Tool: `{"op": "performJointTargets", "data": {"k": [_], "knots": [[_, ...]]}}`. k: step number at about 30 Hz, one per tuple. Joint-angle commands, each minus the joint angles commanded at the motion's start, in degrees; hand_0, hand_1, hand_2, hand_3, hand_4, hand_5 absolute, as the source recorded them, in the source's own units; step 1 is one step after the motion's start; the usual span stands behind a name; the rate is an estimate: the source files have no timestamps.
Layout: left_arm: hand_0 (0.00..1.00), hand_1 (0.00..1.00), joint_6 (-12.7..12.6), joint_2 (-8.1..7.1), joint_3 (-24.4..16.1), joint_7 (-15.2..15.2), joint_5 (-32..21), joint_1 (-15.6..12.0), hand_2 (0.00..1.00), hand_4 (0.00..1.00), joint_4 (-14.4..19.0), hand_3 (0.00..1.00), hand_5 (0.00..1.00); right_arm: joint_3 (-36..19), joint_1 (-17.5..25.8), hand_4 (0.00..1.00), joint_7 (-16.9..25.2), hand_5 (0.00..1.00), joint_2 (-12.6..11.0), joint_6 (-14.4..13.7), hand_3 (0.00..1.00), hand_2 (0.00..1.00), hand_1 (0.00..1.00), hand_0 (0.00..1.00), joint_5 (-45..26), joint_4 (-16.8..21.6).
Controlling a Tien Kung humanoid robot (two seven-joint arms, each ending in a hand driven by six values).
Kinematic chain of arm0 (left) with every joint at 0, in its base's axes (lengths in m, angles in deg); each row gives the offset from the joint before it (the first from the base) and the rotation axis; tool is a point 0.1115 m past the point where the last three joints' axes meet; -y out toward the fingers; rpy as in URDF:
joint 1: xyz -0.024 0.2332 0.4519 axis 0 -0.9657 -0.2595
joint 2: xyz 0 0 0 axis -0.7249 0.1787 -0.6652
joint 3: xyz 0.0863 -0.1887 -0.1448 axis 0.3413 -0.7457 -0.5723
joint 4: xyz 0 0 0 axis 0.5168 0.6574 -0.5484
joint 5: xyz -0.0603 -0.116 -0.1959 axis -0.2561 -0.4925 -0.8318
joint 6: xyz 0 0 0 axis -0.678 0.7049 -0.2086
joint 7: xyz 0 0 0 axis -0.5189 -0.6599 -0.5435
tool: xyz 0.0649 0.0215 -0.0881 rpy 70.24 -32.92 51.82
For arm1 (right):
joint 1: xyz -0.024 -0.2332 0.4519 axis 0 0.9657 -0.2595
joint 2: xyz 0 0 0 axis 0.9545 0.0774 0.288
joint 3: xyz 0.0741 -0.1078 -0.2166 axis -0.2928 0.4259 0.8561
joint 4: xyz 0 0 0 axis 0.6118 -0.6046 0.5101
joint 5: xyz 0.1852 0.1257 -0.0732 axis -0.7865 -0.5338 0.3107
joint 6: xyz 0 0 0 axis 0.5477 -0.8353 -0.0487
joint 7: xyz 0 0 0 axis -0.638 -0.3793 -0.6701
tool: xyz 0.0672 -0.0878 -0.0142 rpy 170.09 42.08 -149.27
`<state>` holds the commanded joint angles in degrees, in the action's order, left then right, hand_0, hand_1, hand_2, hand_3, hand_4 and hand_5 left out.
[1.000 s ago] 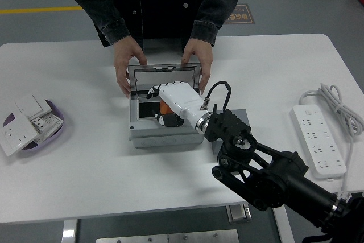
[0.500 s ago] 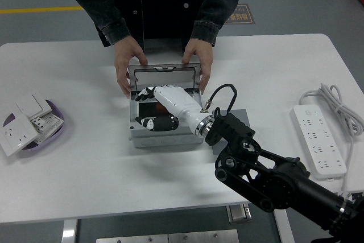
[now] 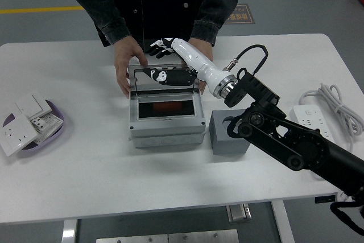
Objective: Pick up the cylinder from the cube,place it in the box,flap close box
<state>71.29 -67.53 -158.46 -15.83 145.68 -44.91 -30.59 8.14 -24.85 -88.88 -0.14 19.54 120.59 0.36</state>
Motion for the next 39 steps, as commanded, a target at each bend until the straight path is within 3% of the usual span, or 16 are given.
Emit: {"op": "performJointTargets", "data": {"k": [7, 13, 16, 24, 39], "knots": [[0.638, 0.664, 0.1, -0.19, 0.4, -0.1, 0.1, 0.2, 0.581, 0.719, 0.0, 0.637, 0.299, 2.5, -6.4, 0.729, 1.0, 0.394, 3.0, 1.2, 0.682, 0.655, 0.624, 0.592, 0.9, -9.9], [0.638, 0.663, 0.1, -0.27, 1.0, 0.2, -0.1, 0.6, 0.581, 0.719, 0.0, 0.637, 0.299, 5.3, -7.5, 0.718, 2.1, 0.387, 4.8, 1.4, 0.679, 0.651, 0.618, 0.588, -0.5, -17.5], [0.638, 0.663, 0.2, -0.22, 1.4, 0.3, -0.4, 0.7, 0.581, 0.719, 0.0, 0.637, 0.299, 6.6, -7.2, 0.718, 2.8, 0.387, 4.9, 1.3, 0.679, 0.651, 0.618, 0.588, -1.7, -18.4], [0.638, 0.664, 0.2, -0.25, 1.9, 0.6, -0.8, 0.6, 0.582, 0.718, 0.0, 0.635, 0.298, 7.8, -6.4, 0.693, 3.0, 0.37, 3.0, 0.7, 0.674, 0.637, 0.607, 0.575, -1.6, -13.3], [0.637, 0.663, 0.1, -0.46, 2.3, 1.2, -2.0, 0.3, 0.581, 0.718, 0.0, 0.635, 0.295, 10.7, -0.8, 0.676, 0.1, 0.361, -5.2, 0.4, 0.674, 0.631, 0.604, 0.565, -1.9, 2.3]]}}
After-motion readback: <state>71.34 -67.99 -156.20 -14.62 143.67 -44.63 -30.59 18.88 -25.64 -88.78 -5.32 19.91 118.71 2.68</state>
